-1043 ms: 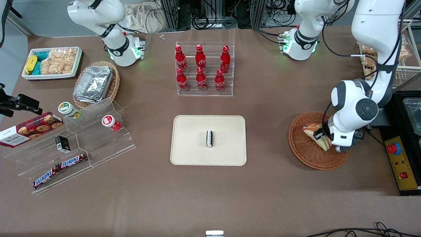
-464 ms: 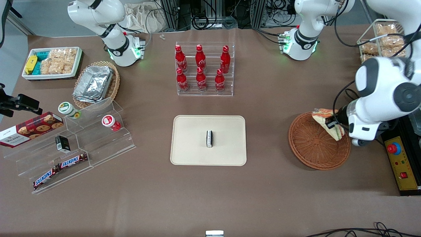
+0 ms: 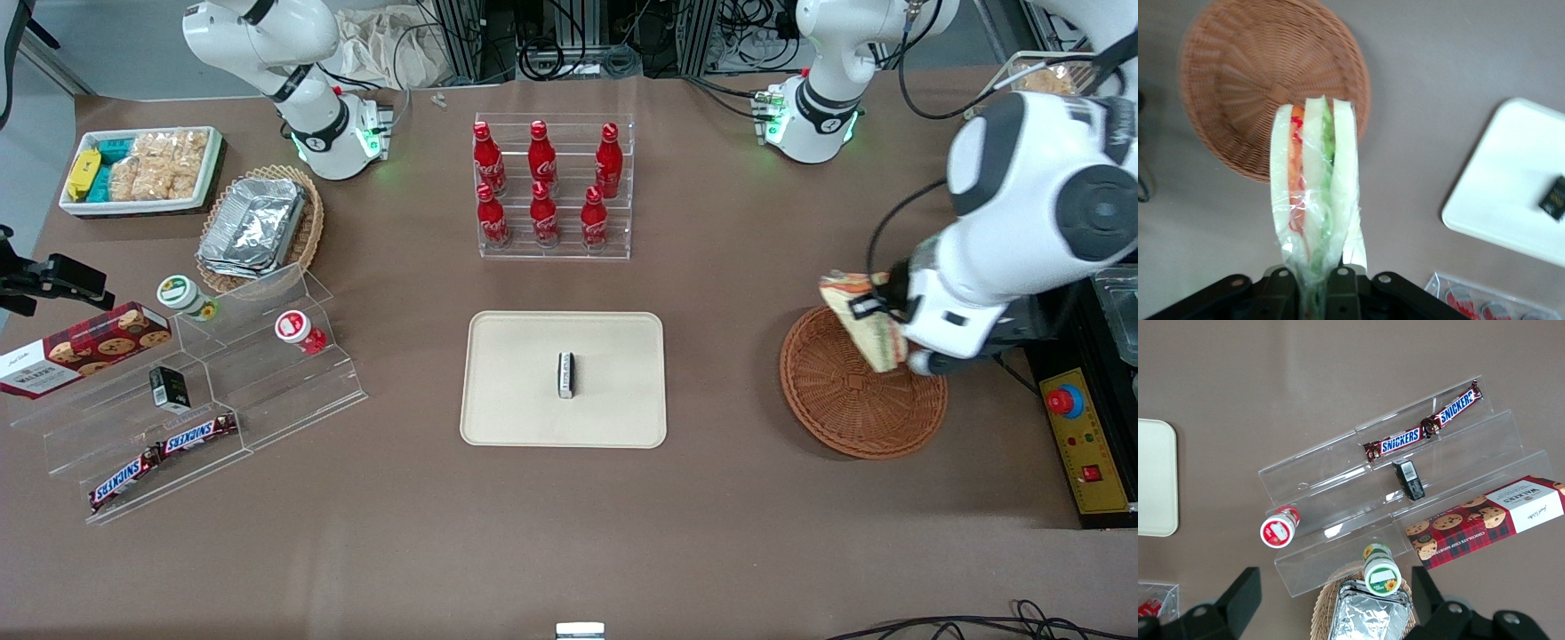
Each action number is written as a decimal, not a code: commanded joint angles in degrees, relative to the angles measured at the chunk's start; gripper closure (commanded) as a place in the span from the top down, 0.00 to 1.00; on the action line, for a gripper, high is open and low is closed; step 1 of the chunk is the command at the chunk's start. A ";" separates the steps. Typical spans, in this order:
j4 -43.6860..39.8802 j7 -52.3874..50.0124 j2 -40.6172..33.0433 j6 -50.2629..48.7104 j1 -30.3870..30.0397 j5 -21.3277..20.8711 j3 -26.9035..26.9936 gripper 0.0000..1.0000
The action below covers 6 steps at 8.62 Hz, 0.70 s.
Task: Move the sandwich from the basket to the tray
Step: 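Carry the sandwich over to the cream tray beside the dark package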
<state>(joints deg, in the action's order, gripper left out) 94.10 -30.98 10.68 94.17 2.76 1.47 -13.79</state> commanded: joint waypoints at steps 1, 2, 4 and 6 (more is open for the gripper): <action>-1.72 0.83 5.38 4.22 0.05 -0.85 -8.14 0.00; -1.72 -0.30 9.06 10.35 1.36 -2.51 -10.44 0.00; -1.81 -5.73 15.39 18.56 6.62 -5.84 -10.38 0.00; -6.96 -10.32 22.41 20.08 10.14 -9.19 -10.38 0.00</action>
<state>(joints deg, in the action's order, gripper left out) 93.04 -38.66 28.63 114.86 10.96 -5.74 -24.25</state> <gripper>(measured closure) 0.846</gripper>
